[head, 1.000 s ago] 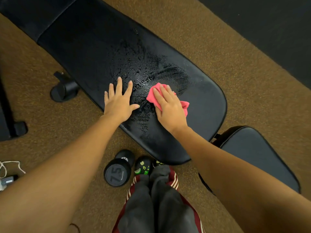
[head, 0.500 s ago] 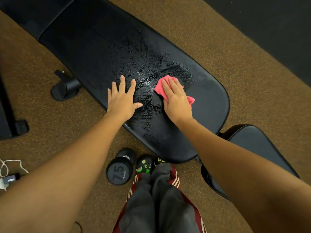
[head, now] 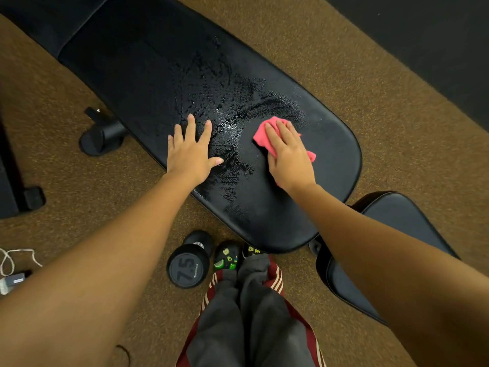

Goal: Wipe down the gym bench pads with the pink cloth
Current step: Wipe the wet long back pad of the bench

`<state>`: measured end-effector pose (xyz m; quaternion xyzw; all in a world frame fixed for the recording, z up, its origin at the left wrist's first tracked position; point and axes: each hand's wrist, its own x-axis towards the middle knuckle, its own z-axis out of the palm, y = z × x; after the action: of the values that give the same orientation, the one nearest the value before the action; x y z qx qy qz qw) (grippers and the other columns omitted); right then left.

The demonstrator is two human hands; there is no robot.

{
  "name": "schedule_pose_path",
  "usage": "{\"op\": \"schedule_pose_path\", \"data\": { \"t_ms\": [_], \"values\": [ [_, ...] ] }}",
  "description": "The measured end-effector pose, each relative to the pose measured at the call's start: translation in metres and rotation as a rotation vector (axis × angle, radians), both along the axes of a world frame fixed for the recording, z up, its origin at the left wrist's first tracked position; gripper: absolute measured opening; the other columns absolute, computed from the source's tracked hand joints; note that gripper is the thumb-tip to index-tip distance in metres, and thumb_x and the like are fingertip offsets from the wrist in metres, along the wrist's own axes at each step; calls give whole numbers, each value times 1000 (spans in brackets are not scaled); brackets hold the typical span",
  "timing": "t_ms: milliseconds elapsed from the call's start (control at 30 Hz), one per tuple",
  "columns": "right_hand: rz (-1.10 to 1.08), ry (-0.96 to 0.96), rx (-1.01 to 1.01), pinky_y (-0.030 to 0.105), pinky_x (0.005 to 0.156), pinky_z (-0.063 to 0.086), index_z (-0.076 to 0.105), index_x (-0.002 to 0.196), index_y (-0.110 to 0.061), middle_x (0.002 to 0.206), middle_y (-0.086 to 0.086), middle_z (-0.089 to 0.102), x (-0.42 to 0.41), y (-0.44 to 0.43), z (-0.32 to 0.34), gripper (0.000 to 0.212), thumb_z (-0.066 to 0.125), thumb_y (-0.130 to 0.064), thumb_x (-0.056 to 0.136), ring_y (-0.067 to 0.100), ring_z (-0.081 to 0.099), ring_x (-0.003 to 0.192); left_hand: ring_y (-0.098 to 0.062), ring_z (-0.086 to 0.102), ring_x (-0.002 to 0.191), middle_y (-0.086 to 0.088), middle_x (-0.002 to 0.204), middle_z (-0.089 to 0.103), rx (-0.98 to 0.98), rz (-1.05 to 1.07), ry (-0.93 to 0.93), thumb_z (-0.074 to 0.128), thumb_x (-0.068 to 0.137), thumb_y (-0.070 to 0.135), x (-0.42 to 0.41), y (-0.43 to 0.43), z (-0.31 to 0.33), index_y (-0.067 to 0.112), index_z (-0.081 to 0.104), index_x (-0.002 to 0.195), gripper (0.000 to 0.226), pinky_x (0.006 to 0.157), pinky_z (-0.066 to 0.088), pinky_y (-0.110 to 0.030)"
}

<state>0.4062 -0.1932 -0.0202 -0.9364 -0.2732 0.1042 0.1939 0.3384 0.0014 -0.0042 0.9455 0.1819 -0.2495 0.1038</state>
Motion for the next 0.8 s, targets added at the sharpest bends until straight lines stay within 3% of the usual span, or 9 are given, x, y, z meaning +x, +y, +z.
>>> {"op": "schedule_pose_path", "data": {
  "t_ms": [67,133,267,367,467,600,800],
  "values": [
    [-19,33,26,42,116,16,42,139,-1,146,22,36,-2,13,0,51,51,-3,89,41,26,139,-39,0,143,-12,157,-10,0,0,2,48,90,50,0,0,0,24,0,150,81,117,6,-49],
    [42,38,51,42,115,17,46,136,0,144,23,40,-10,21,0,50,54,-2,87,42,30,137,-39,0,143,-12,157,-10,-2,7,-4,48,90,50,0,0,-1,24,1,150,81,117,7,-49],
    [237,39,81,44,108,25,56,127,1,133,23,53,-35,14,-1,47,61,-2,80,43,46,126,-38,1,143,-11,157,-9,0,3,-3,49,89,51,-1,1,0,25,1,150,81,117,6,-49],
    [329,-9,60,45,106,34,58,126,-2,130,21,56,-36,-8,-2,43,49,-12,85,40,50,123,-38,3,143,-11,158,-8,6,-6,-7,48,89,53,-1,1,1,25,2,150,82,117,6,-50],
    [224,-20,45,50,107,36,57,126,1,131,23,54,-21,-9,-2,44,46,-12,86,42,48,124,-38,2,143,-11,157,-8,4,-5,-12,48,89,52,-2,1,1,25,2,150,81,116,6,-50],
    [86,-7,64,46,109,26,54,127,5,134,27,50,-16,15,-3,47,57,1,81,47,41,128,-38,1,143,-11,157,-9,3,-1,-16,47,89,52,-2,0,0,25,1,150,81,116,6,-50],
    [240,41,91,46,109,29,56,126,2,132,24,53,-31,10,-4,46,60,-1,80,43,46,126,-37,3,143,-10,158,-8,-2,-7,-8,47,89,53,-1,2,2,25,2,150,81,116,6,-50]
  ]
}}
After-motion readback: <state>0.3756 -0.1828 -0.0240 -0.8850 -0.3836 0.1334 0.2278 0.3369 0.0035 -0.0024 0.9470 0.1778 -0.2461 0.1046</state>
